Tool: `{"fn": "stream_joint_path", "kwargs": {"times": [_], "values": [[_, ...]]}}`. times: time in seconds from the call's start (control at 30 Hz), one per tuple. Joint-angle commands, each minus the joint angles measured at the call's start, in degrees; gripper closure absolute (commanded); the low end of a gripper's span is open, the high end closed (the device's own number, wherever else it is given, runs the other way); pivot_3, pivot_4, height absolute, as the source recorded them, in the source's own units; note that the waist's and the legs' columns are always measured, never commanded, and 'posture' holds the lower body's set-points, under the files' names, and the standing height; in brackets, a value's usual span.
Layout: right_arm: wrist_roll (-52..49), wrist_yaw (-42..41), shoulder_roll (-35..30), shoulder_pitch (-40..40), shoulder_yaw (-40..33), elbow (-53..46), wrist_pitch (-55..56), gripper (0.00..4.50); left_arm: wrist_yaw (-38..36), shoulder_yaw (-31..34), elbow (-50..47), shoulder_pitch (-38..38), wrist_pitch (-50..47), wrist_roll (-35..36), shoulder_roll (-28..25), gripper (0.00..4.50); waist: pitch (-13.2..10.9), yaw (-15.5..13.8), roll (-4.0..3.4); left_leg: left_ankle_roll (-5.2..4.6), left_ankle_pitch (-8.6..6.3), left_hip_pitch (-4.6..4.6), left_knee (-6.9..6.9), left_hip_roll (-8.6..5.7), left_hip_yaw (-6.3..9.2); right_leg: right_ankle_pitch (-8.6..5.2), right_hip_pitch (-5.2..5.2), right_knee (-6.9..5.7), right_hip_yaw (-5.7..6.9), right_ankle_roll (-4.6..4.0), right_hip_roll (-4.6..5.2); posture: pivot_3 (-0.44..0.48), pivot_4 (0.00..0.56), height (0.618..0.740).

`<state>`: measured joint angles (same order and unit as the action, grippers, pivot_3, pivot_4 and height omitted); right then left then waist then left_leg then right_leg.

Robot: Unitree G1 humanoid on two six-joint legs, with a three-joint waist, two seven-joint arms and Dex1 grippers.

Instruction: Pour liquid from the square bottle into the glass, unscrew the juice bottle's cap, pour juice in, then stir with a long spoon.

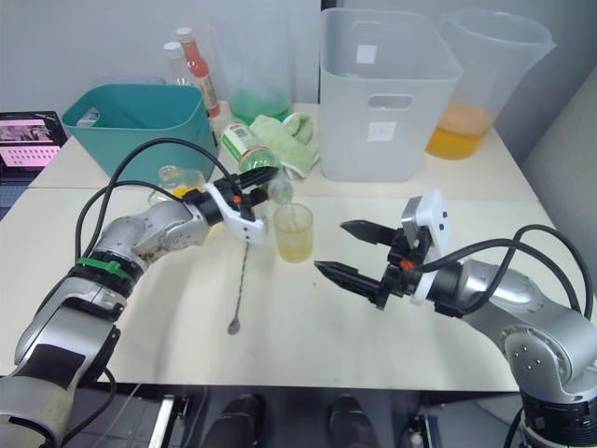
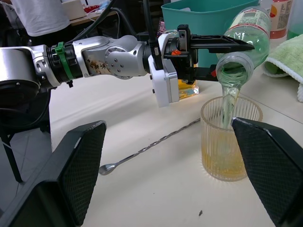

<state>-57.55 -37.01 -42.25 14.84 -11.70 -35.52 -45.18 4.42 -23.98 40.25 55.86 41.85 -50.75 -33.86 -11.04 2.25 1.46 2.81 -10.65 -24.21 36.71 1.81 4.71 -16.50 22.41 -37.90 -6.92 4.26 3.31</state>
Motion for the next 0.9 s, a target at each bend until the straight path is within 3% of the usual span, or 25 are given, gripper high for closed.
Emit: {"fn": "stream_joint_path", "kwargs": {"times": [0.03, 0.23, 0.6, 0.7, 0.9], "values": [[-0.4, -0.3, 0.0, 0.2, -0.6, -1.3, 1.3, 0.03, 1.4, 0.7, -1.4, 2.2, -0.3, 1.0, -0.4, 3.26, 0.0, 0.0, 0.00, 0.00, 0.00, 0.00, 0.00, 0.00, 0.00, 0.00, 0.00, 0.00, 0.00, 0.00, 0.00, 0.000, 0.150, 0.740], [-0.1, -0.9, -0.1, -0.3, -0.7, -1.3, 1.5, 0.03, -1.9, 1.3, -0.8, 1.3, -0.6, 4.3, 0.4, 3.26, 0.0, 0.0, 0.00, 0.00, 0.00, 0.00, 0.01, 0.00, 0.00, 0.00, 0.00, -0.02, 0.00, 0.00, 0.00, 0.000, 0.150, 0.740], [0.1, -2.1, -0.3, 2.0, 0.4, 0.0, 1.1, 0.03, -18.7, 7.5, -7.8, -2.8, -6.0, 25.0, 4.3, 3.26, 0.0, 0.2, 0.00, 0.00, 0.00, 0.02, 0.03, 0.01, 0.00, 0.00, 0.02, -0.11, 0.00, -0.01, 0.00, 0.000, 0.150, 0.740], [0.3, -2.9, -0.3, 2.4, 0.7, 0.5, 1.2, 0.03, -23.8, 10.1, -11.2, -4.2, -11.2, 31.5, 5.5, 3.26, 0.0, 0.2, 0.00, 0.00, 0.00, 0.02, 0.05, 0.01, 0.00, 0.00, 0.01, -0.10, 0.00, -0.01, 0.00, 0.000, 0.150, 0.740], [1.2, -5.6, 0.3, 7.4, 2.8, 4.4, 1.7, 0.03, -31.5, 21.2, -21.4, -4.9, -36.7, 49.9, 9.4, 3.26, 0.0, 0.5, 0.00, -0.01, 0.01, 0.04, 0.13, 0.01, 0.01, 0.00, 0.01, -0.16, 0.00, -0.01, -0.02, 0.000, 0.150, 0.740]]}}
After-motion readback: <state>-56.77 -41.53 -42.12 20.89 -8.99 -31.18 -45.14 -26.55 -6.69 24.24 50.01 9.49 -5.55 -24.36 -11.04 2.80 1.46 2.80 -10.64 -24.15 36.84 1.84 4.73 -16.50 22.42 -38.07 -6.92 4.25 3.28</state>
